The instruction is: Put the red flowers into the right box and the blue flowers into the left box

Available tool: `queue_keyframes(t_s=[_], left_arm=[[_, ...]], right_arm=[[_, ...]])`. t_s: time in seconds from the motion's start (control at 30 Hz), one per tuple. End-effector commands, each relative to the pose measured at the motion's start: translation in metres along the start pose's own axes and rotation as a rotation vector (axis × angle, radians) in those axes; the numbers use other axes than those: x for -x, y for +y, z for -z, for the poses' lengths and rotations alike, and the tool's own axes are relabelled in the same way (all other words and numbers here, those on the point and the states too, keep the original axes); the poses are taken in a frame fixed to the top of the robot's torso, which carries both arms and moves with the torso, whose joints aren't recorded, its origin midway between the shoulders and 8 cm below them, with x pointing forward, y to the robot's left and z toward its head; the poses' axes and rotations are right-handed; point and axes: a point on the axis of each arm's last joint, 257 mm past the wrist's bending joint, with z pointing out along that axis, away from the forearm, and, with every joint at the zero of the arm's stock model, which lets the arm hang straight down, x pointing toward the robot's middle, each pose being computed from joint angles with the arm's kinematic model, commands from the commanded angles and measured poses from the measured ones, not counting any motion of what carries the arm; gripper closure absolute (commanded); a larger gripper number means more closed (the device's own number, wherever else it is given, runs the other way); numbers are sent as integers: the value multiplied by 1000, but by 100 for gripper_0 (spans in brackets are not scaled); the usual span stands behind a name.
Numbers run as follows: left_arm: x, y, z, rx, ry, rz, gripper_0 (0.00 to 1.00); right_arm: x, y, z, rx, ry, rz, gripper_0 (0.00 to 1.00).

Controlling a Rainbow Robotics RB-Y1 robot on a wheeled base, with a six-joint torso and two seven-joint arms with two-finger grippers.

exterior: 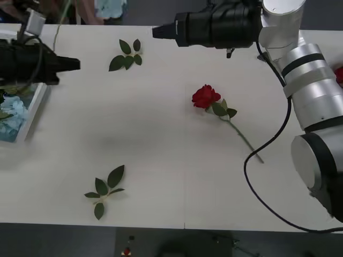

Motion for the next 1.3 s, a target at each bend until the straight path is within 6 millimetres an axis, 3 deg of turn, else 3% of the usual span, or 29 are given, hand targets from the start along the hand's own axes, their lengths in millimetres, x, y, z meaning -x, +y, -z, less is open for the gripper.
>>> queue_keyframes(t_s=[0.03, 0.07, 0.1, 0.17, 0.2, 0.27, 0.3, 0.43, 0.63, 0.73, 0.77, 0.83, 0.9, 1.03, 1.13, 1.27, 1.3], left_arm=[[-20, 89, 127, 244, 248, -179, 100], [-26, 101, 143, 282, 290, -203, 100], [-42, 131, 179, 376, 392, -260, 100], [-60, 160, 215, 475, 488, -281, 100], [-73, 184, 243, 563, 554, -297, 100], [-88, 211, 270, 660, 629, -329, 100], [-100, 235, 294, 753, 691, -368, 100], [-131, 263, 331, 867, 784, -390, 100], [-165, 284, 355, 928, 945, -517, 100], [-174, 295, 360, 974, 1004, -572, 99], [-176, 297, 363, 989, 1023, -581, 78], [-175, 299, 366, 989, 1050, -611, 51], [-171, 300, 366, 989, 1063, -636, 33], [-157, 303, 371, 1015, 1047, -670, 25], [-128, 309, 368, 1063, 965, -694, 24], [-57, 310, 365, 1157, 722, -666, 24], [-49, 308, 365, 1159, 702, -668, 24]], right_arm=[[-18, -29, 41, -103, 245, 4, 18], [-25, -35, 47, -125, 287, 10, 18], [-42, -50, 64, -192, 400, 34, 18], [-58, -64, 78, -251, 493, 64, 18], [-69, -74, 90, -297, 568, 94, 18], [-81, -85, 102, -346, 650, 141, 18], [-93, -93, 109, -380, 715, 191, 18], [-113, -104, 118, -431, 797, 330, 18], [-143, -96, 116, -474, 791, 413, 18], [-151, -101, 116, -509, 784, 426, 18], [-155, -105, 112, -529, 784, 437, 18], [-163, -111, 107, -548, 779, 438, 18], [-173, -119, 102, -579, 776, 428, 18], [-192, -134, 97, -628, 773, 418, 18], [-210, -145, 96, -661, 794, 421, 18], [-232, -160, 100, -719, 802, 405, 18], [-235, -162, 102, -726, 807, 404, 18]])
